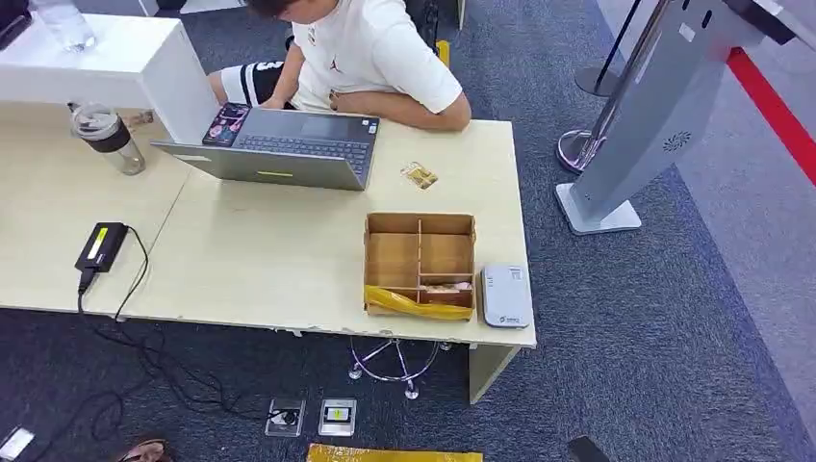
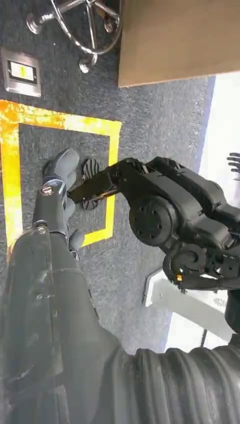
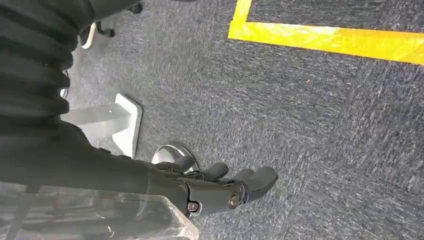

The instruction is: Pass the card to the sensor for recognition and then transmit it.

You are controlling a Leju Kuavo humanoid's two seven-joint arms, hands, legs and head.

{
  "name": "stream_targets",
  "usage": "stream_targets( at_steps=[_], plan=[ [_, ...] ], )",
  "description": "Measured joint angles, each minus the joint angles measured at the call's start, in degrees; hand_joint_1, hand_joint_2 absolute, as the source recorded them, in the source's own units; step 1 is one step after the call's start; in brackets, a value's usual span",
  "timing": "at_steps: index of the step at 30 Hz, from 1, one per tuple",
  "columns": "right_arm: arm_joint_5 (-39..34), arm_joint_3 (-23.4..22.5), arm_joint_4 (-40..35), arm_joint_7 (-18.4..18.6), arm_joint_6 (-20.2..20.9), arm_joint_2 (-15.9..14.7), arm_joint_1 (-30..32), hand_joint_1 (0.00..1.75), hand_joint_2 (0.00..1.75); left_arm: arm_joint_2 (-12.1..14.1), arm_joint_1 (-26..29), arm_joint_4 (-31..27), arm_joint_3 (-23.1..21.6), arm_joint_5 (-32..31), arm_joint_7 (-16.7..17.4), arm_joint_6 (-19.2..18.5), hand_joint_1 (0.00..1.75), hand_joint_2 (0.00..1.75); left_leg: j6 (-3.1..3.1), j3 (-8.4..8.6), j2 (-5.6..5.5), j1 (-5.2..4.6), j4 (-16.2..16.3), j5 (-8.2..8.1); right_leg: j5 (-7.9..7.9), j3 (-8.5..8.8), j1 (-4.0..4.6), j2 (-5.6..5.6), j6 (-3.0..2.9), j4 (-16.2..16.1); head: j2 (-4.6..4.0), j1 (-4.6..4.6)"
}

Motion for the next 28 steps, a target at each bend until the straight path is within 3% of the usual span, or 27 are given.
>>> stream_targets(
  at_steps=[1, 2, 4, 5, 7, 9, 10, 12, 13, 14, 15, 18, 19, 28],
  plan=[
    [0.1, 0.0, 0.0, 0.0, 0.0, 0.0, 0.0, 0.0, 1.75, 0.0, 0.0, 0.0, 0.0, 0.0, -0.1, 0.2, 0.0, 1.75, 0.0, 0.0, 0.0, 0.0, 0.0, 0.0, 0.0, 0.0, 0.0, 0.0, 0.0, 0.0, 0.0, -0.02],
    [0.3, 0.0, 0.0, 0.1, -0.1, -0.1, 0.0, 0.0, 1.75, 0.0, 0.0, 0.0, 0.0, 0.0, -0.5, 1.1, 0.0, 0.0, 0.0, -0.01, 0.0, 0.0, 0.0, 0.0, 0.0, 0.0, 0.0, 0.0, 0.0, 0.0, 0.0, 0.0],
    [0.9, 0.0, 0.0, 0.3, -0.2, -0.3, 0.0, 0.0, 1.75, 0.0, 0.0, 0.0, 0.0, -0.5, -2.0, 4.1, 0.0, 0.0, 0.0, -0.01, 0.0, 0.0, 0.0, 0.0, 0.0, 0.01, 0.0, -0.01, 0.0, 0.0, 0.0, 0.0],
    [1.2, 0.0, 0.0, 0.5, -0.3, -0.3, 0.0, 0.0, 1.75, 0.0, 0.0, -0.1, 0.0, -1.2, -3.2, 6.7, 0.0, 1.75, 0.0, 0.0, 0.0, 0.0, 0.0, 0.0, 0.0, 0.0, 0.0, -0.01, 0.0, 0.0, 0.0, 0.0],
    [2.2, 0.1, 0.0, 1.1, -0.9, -0.3, 0.0, 0.0, 1.75, 0.0, 0.1, -0.4, -0.3, -4.8, -7.5, 16.8, 0.0, 1.75, 0.0, 0.0, 0.01, 0.0, 0.0, 0.0, 0.0, 0.0, 0.0, 0.0, 0.0, 0.0, 0.0, 0.0],
    [3.2, 0.1, 0.0, 1.8, -1.4, -0.3, 0.0, 0.0, 1.75, 0.0, 0.2, -0.9, -1.4, -10.6, -11.9, 30.4, 0.0, 1.75, -0.01, -0.01, 0.01, 0.02, 0.0, -0.01, 0.0, 0.01, 0.01, 0.0, 0.0, 0.0, 0.0, 0.0],
    [4.0, 0.3, 0.0, 2.5, -1.7, -0.2, -0.1, 0.0, 1.75, -0.1, 0.3, -1.3, -2.6, -15.9, -14.6, 43.2, 0.0, 1.75, -0.01, -0.01, 0.01, 0.04, 0.0, -0.01, 0.0, 0.02, 0.04, 0.0, 0.0, 0.0, 0.0, -0.02],
    [5.8, 1.0, 0.0, 4.0, -2.1, 0.0, -0.6, 0.0, 1.75, -0.8, 0.9, -2.2, -6.2, -28.6, -18.3, 64.1, 0.0, 1.75, -0.01, 0.02, 0.11, 0.05, 0.0, -0.01, 0.0, -0.05, 0.04, 0.09, 0.0, 0.0, 0.0, -0.04],
    [6.3, 1.3, 0.0, 4.3, -2.3, 0.1, -0.7, 0.0, 1.75, -1.2, 1.2, -2.4, -8.2, -32.6, -19.7, 71.4, 0.0, 1.75, 0.0, 0.02, 0.08, 0.04, 0.0, 0.0, 0.0, -0.06, 0.04, 0.07, 0.0, 0.0, 0.0, -0.04],
    [6.7, 1.5, 0.0, 4.4, -2.6, 0.2, -0.8, 0.0, 1.75, -1.4, 1.2, -2.6, -9.8, -33.5, -21.1, 74.8, 0.0, 1.75, 0.02, 0.01, -0.02, 0.03, 0.0, 0.01, -0.01, -0.01, 0.03, -0.03, 0.01, 0.0, 0.0, 0.0],
    [6.9, 1.6, 0.0, 4.2, -3.0, 0.3, -0.8, 0.0, 1.75, -1.6, 1.3, -2.8, -11.2, -34.2, -22.7, 75.4, 0.0, 1.75, 0.03, 0.01, -0.24, -0.01, 0.0, 0.02, -0.04, 0.06, 0.0, -0.25, 0.03, 0.0, 0.0, 0.0],
    [7.2, 2.1, 0.0, 3.8, -3.4, 0.3, -0.8, 0.0, 1.75, -1.8, 1.8, -3.3, -15.2, -37.4, -26.8, 67.1, 0.0, 1.75, 0.02, 0.01, -0.25, -0.01, 0.0, 0.02, -0.06, 0.11, 0.0, -0.24, 0.0, 0.0, 0.0, 0.02],
    [7.3, 2.3, 0.0, 3.8, -3.5, 0.3, -0.8, 0.0, 1.75, -1.9, 1.8, -3.3, -16.6, -38.1, -27.7, 66.1, 0.0, 1.75, 0.02, 0.01, -0.22, -0.01, 0.0, 0.02, -0.05, 0.11, 0.0, -0.22, 0.0, 0.0, 0.0, 0.0],
    [8.5, 3.0, 0.1, 3.4, -3.5, 0.3, -0.7, 0.0, 1.75, -2.0, 1.8, -3.6, -23.3, -38.3, -29.0, 63.0, 0.0, 1.75, 0.01, 0.06, 0.05, -0.01, 0.0, 0.01, 0.01, 0.07, -0.01, 0.03, 0.0, 0.0, 0.0, 0.0]
  ],
)
